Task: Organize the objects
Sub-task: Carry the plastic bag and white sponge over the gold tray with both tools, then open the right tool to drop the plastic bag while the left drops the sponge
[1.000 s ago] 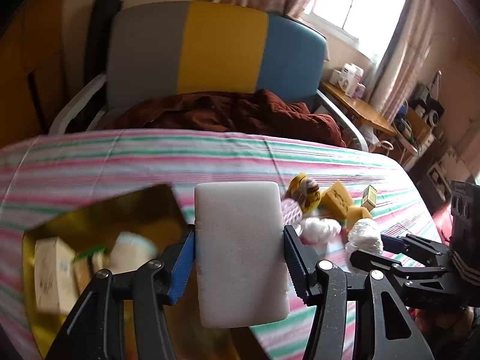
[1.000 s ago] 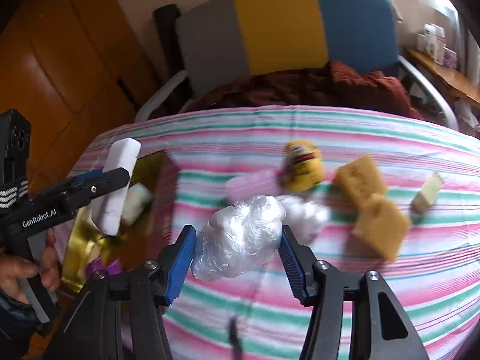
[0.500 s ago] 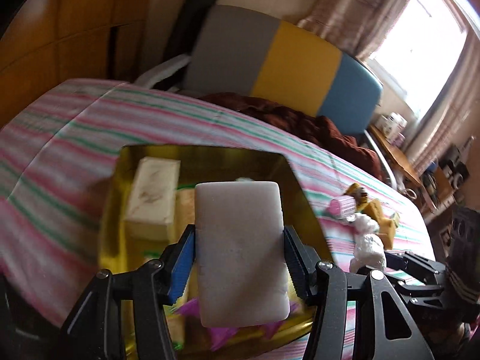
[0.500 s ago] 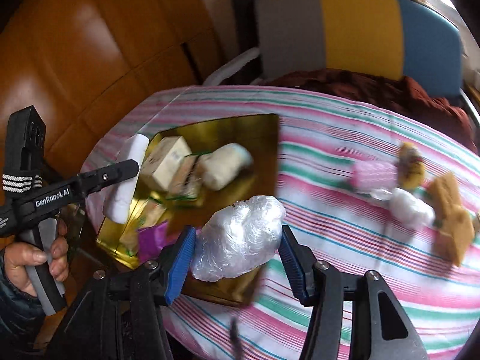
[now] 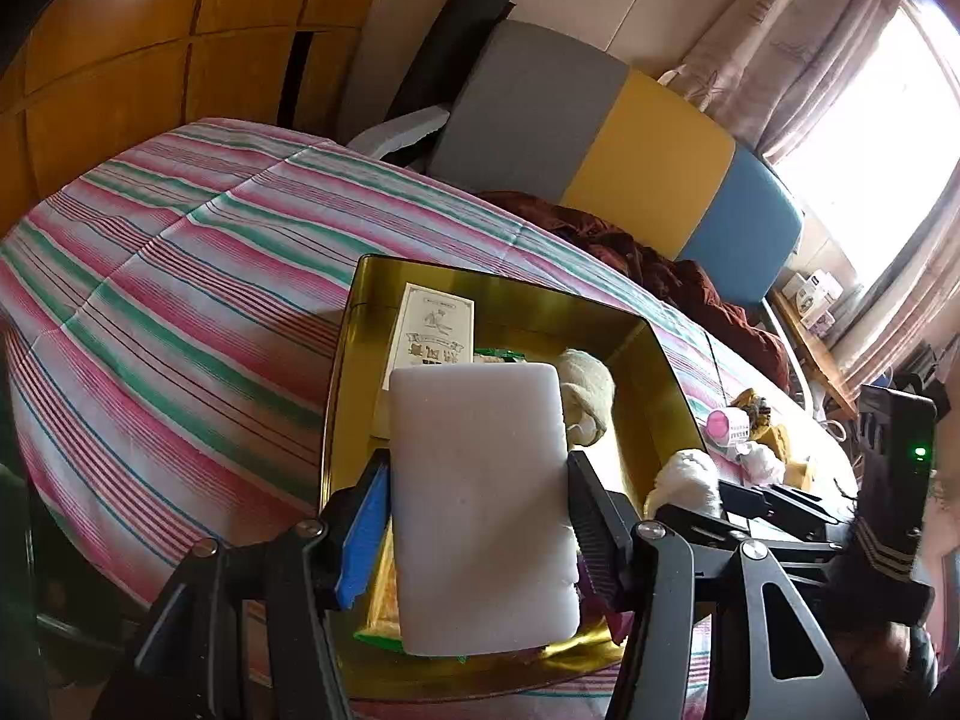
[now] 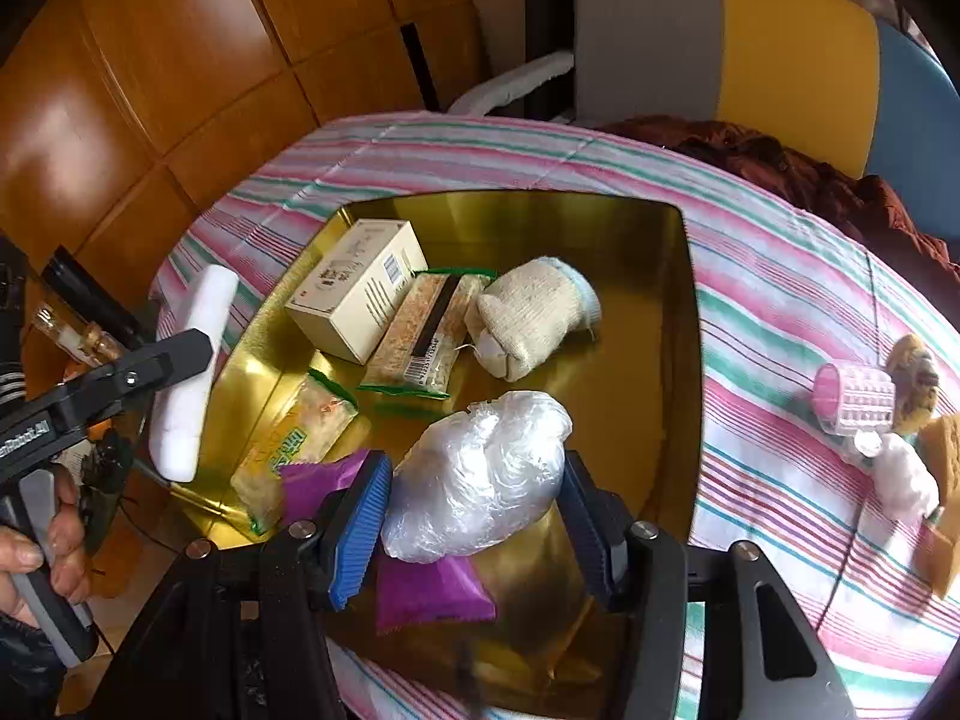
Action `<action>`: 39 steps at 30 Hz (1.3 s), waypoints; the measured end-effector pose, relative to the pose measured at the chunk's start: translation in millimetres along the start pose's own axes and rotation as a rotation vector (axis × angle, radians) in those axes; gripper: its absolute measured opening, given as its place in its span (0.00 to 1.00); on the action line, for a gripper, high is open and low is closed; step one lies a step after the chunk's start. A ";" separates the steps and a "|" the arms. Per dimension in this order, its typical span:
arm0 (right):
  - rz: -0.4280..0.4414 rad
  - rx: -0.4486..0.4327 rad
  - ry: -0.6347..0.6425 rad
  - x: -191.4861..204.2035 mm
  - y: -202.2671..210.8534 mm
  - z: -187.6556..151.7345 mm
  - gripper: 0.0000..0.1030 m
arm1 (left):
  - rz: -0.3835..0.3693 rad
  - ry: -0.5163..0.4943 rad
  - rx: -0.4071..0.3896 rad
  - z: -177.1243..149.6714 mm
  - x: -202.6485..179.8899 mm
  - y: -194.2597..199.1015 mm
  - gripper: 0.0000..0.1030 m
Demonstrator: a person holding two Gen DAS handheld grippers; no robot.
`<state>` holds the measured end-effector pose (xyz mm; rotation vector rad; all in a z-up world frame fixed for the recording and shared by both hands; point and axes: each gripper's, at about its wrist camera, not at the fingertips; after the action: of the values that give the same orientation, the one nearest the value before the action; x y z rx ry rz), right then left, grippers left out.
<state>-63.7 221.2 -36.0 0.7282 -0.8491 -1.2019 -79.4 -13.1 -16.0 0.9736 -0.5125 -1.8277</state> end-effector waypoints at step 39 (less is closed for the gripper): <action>-0.114 0.007 -0.019 -13.0 -13.8 2.6 0.68 | 0.065 -0.085 -0.012 18.0 -27.6 -47.7 0.73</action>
<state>-74.5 230.8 -48.6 0.7806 -0.8372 -1.3097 -114.5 31.5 -27.8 0.8642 -0.5775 -1.8176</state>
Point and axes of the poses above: each gripper's, at about its wrist camera, not at the fingertips, and y roughly against the way its jaws point, x to its left, z to its top, and after that the axes turned 2 degrees about -z, right-handed
